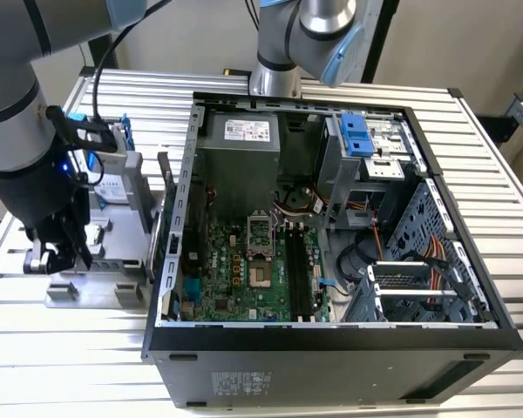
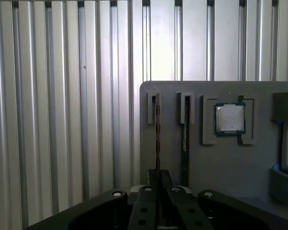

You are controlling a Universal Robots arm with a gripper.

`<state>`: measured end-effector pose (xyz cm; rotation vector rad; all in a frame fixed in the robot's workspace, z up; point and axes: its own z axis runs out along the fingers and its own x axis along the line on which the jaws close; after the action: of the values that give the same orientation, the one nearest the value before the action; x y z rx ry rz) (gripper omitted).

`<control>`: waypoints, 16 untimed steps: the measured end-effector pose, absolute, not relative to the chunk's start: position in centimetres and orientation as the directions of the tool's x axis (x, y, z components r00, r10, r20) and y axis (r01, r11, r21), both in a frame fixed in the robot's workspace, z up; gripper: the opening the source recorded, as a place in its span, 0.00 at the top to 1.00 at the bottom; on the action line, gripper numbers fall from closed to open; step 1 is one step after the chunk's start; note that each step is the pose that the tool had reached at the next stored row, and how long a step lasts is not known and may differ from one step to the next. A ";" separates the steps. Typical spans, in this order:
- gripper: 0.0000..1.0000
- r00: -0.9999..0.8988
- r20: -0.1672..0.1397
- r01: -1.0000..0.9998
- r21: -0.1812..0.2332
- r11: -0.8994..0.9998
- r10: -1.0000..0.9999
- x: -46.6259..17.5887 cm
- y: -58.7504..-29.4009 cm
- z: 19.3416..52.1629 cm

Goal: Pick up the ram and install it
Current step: 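Pick up the ram and move it above insertion slot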

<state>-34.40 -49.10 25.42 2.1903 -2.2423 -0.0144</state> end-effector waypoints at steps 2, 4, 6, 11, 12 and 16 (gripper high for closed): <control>1.00 -0.023 -0.001 -1.000 0.012 0.023 -1.000 -34.4 -49.1 25.6; 1.00 -0.023 -0.001 -1.000 0.012 0.023 -1.000 -34.4 -49.1 25.7; 1.00 -0.023 -0.001 -1.000 0.012 0.023 -1.000 -34.4 -49.1 25.9; 1.00 -0.023 -0.001 -1.000 0.012 0.023 -1.000 -34.4 -49.1 26.3; 1.00 -0.023 -0.001 -1.000 0.012 0.023 -1.000 -34.4 -49.1 26.4; 1.00 -0.023 -0.001 -1.000 0.012 0.023 -1.000 -34.4 -49.1 26.6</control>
<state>-34.40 -49.10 26.63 2.1903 -2.2423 -0.0145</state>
